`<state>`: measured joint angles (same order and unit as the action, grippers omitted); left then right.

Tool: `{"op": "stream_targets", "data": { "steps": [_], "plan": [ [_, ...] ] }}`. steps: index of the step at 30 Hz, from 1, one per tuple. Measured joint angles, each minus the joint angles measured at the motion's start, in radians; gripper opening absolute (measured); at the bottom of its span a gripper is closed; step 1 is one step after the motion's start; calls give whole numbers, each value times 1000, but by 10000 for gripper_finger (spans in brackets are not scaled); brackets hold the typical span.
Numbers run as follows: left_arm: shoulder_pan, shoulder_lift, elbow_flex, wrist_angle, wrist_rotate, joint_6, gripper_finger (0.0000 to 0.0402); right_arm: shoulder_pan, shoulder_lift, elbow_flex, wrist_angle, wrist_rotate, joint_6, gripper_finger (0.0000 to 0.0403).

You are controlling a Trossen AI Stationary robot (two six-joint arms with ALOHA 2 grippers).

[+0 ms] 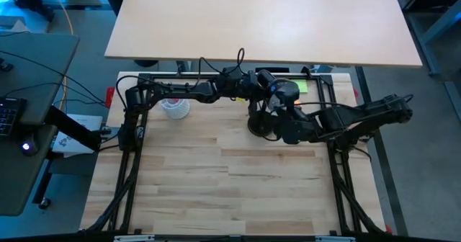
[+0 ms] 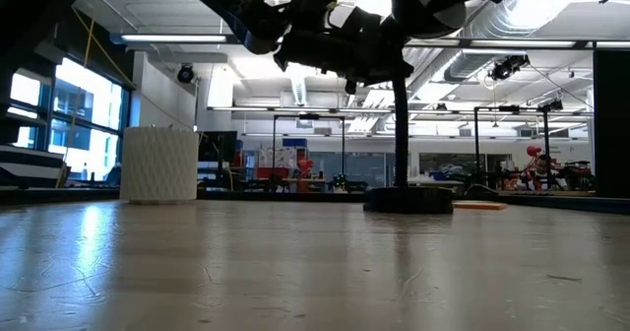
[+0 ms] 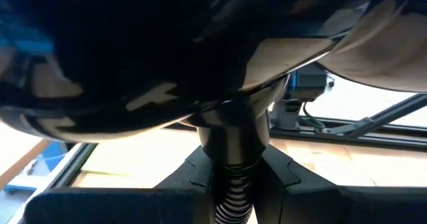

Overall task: Screw lightbulb
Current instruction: Remove the light bulb from the desk lamp

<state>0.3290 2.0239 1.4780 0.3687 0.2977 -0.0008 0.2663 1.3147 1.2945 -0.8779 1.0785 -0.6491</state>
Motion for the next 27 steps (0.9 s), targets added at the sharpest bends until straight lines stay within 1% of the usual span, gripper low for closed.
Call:
{"op": "stream_targets", "data": {
  "steps": [2, 5, 8, 10, 12, 15, 17, 19, 23, 25, 27],
  "plan": [
    [0, 0, 0, -2, -5, 0, 52, 11, -9, 0, 5, -11, 34, 341],
    [1, 0, 0, -3, -4, 1, 52, 29, -28, 0, 14, -37, 99, 347],
    [1, 0, 0, -4, -3, 1, 52, 47, -54, 0, 12, -43, 247, 347],
    [1, 0, 0, -4, -2, 1, 52, 54, -78, 0, 10, -42, 416, 348],
    [0, 0, 0, -5, -1, 1, 52, 53, -104, 0, -11, -48, 633, 348],
    [0, 0, 0, -5, 0, 1, 52, 38, -138, 0, -77, -127, 977, 346],
    [-1, 0, 0, -4, 0, 1, 52, 22, -146, 0, -98, -194, 1113, 344],
    [-1, 0, 0, -4, 1, 1, 52, 10, -146, 0, -97, -224, 1199, 344],
    [-1, 0, 0, -4, 2, 1, 52, -32, -136, 0, -100, -200, 1360, 344],
    [-1, 0, 0, -3, 3, 1, 52, -65, -136, 0, -112, -200, 1382, 344],
    [-1, 0, 0, -3, 4, 1, 52, -93, -136, 0, -112, -199, 1366, 343]
  ]
}}
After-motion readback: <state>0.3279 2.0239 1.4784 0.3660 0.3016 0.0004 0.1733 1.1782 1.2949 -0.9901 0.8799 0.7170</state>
